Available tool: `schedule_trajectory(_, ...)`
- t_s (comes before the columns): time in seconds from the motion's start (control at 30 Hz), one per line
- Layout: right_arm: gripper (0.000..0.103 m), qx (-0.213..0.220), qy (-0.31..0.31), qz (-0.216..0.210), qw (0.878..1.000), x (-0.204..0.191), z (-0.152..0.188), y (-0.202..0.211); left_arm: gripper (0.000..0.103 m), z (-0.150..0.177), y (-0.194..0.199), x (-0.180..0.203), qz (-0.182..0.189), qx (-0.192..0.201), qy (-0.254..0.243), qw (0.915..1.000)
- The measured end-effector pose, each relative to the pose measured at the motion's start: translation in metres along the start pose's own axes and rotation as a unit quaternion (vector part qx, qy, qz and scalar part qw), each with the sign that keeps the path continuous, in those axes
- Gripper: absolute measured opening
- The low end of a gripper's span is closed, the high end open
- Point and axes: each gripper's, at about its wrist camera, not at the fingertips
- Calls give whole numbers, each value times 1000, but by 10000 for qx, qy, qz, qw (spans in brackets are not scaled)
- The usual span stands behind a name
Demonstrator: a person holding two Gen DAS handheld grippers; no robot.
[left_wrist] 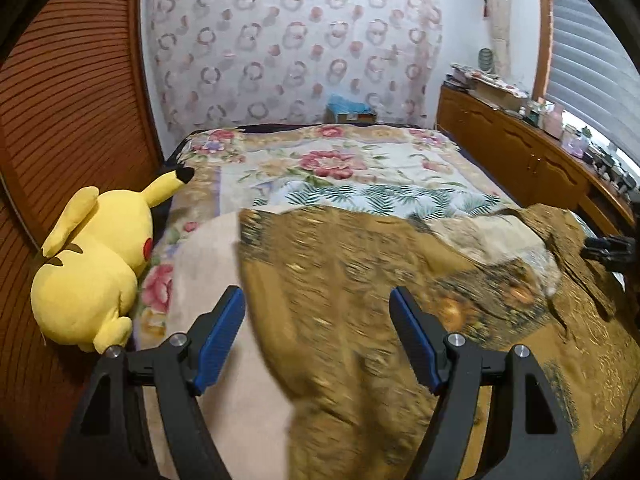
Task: Fold small clothes
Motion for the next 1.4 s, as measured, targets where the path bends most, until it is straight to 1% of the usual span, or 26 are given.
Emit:
schedule_trajectory(0.17, 47, -1, 17, 6, 10000, 1, 0, -1, 74, -11, -16, -18, -85, -89, 120, 9999)
schedule_trajectory(0.27, 47, -1, 18, 9, 10000, 0, 0, -1, 72, -17, -25, -26, -107, -152, 181, 9997)
schedule_trajectory(0.4, 47, -1, 15, 5, 10000, 2, 0, -2, 72, -22, -35, -31, -132, -235, 175, 9995)
schedule_trajectory(0.67, 47, 3, 15, 1, 10000, 1, 0, -1, 65, -31, -52, -40, -136, -397, 156, 9990)
schedule_trajectory(1.07, 48, 3, 17, 3, 10000, 1, 0, -1, 65, -36, -64, -40, -140, -538, 80, 9984)
schedule_trajectory(1.2, 48, 3, 18, 4, 10000, 1, 0, -1, 56, -36, -65, -39, -2, -578, 136, 9982)
schedule_trajectory(1.4, 49, -41, 77, 14, 10000, 1, -2, -1, 56, -35, -64, -37, 8, -612, 116, 9981)
Point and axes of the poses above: each gripper's, at about its wrist camera, not at the fingertips, and y roughly against the way its jaws point, x to its right, z to its underside, and after that the axes turned 1 degree about y, right-handed
